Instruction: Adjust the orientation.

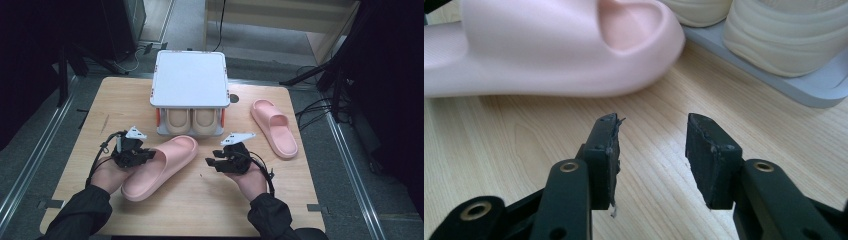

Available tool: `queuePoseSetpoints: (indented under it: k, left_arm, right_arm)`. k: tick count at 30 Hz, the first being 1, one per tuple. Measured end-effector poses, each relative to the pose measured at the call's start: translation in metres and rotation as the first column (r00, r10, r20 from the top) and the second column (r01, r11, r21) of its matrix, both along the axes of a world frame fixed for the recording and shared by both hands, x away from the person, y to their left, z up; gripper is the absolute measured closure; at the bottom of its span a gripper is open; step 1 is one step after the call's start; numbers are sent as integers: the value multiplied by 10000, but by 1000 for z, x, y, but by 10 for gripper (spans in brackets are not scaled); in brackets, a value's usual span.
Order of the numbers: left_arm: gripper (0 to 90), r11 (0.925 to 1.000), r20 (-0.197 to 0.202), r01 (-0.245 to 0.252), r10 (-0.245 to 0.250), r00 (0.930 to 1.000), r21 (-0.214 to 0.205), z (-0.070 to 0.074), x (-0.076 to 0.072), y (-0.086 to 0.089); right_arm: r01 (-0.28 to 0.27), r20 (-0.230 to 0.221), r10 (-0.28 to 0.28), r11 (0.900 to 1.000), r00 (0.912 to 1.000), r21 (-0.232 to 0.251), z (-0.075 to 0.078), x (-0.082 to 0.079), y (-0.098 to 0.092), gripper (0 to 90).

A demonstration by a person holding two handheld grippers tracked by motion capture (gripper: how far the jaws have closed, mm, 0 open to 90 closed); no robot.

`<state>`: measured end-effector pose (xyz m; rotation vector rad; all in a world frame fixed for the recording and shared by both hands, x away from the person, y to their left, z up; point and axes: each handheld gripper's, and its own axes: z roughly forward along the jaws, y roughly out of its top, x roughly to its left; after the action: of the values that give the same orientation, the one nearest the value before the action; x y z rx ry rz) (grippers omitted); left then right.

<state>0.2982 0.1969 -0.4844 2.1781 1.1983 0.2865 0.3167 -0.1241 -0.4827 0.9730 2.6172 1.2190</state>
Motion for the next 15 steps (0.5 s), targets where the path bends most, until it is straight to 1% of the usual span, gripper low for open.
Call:
queuePoseSetpoints:
  k: [3, 7, 9, 10, 13, 14, 15]
  left_arm:
    - [824, 9999, -172, 120, -122, 9998, -107, -5, -1, -6]
    - [816, 9996, -191, 210, -206, 9996, 203, -10, -1, -14]
    - [812, 9994, -345, 246, -238, 9991, 251, -13, 0, -16]
    - [806, 9994, -412, 256, -247, 9988, 234, -14, 0, -17]
    - [794, 9988, -433, 412, -400, 9983, 271, -15, -1, -19]
    - [791, 9987, -495, 461, -451, 9978, 209, -15, -2, -20]
    - [784, 9982, -502, 527, -513, 9974, 274, -16, -3, -20]
  right_arm:
    - [-54, 22, 55, 9999, 10000, -141, -4, -1, 3, 591]
    - [-86, 45, 87, 9999, 10000, -121, -8, -4, 8, 609]
    - [-129, 71, 129, 9999, 9999, -93, -10, -4, 10, 624]
    - [-110, -19, 110, 9999, 9999, -98, -11, -5, 12, 631]
    - [-179, -112, 177, 9997, 9998, -172, -15, -6, 15, 663]
    - [-207, -138, 205, 9996, 9997, -189, -16, -7, 17, 675]
    - [-249, -163, 245, 9995, 9996, -207, -17, -7, 18, 689]
